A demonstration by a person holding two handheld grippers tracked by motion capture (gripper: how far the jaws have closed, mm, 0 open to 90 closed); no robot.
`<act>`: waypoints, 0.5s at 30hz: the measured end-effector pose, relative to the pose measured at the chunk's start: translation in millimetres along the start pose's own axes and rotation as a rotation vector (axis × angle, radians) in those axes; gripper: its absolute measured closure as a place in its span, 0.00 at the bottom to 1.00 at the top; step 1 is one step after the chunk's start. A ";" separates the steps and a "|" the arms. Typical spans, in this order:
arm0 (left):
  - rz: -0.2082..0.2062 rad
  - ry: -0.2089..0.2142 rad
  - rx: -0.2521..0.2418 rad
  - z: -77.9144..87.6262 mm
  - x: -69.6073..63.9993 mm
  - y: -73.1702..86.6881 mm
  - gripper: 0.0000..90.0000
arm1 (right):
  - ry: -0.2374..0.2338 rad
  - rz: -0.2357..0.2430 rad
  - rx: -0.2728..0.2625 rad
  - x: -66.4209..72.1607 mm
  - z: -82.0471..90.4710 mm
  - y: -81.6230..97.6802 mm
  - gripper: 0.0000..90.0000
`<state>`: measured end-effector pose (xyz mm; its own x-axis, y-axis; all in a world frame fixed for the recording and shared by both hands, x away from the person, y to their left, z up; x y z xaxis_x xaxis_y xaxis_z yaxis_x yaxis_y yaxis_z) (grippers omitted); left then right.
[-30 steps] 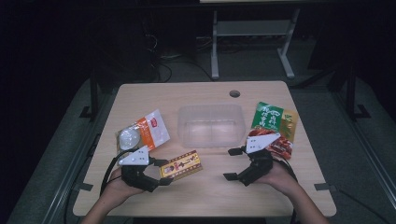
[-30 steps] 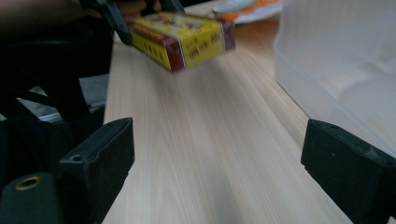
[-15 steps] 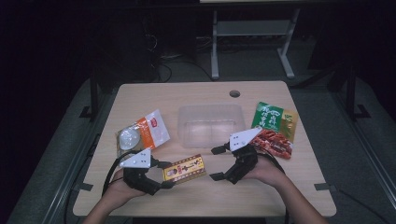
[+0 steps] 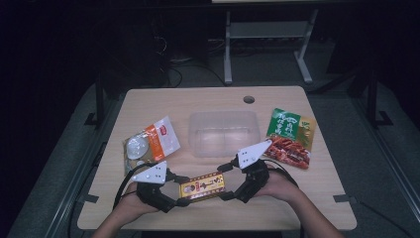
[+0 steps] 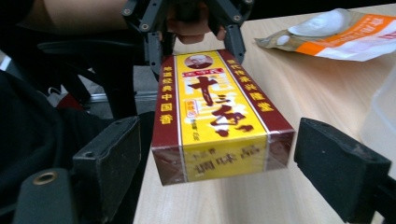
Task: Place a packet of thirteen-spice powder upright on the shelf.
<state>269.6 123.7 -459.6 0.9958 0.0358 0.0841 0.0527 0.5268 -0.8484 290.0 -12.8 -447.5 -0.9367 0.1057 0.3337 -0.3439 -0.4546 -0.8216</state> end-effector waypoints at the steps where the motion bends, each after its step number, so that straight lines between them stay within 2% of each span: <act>1: 0.000 0.000 0.000 0.0 0.0 0.0 0.36 | 0.000 0.000 0.000 0.0 0.0 0.0 0.16; 7: 0.002 0.005 -0.015 -0.5 -0.8 -2.1 0.36 | -0.017 0.015 -0.002 4.1 -3.3 0.2 0.22; 15: 0.003 0.013 -0.034 0.0 -2.4 -4.0 0.36 | -0.006 0.032 -0.031 5.1 -0.6 -2.5 0.31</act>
<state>267.0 121.5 -456.4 0.9969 0.0258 0.0750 0.0522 0.4974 -0.8660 286.0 -10.7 -444.1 -0.9469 0.0863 0.3098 -0.3159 -0.4305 -0.8455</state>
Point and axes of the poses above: each handheld gripper's, and its own axes: z roughly backward along the jaws, y roughly out of its underside, x roughly to its left, the point moved 10 cm from there along -z, roughly forward along the jaws, and after that the axes turned 12 degrees about -z, right-handed, at the moved point
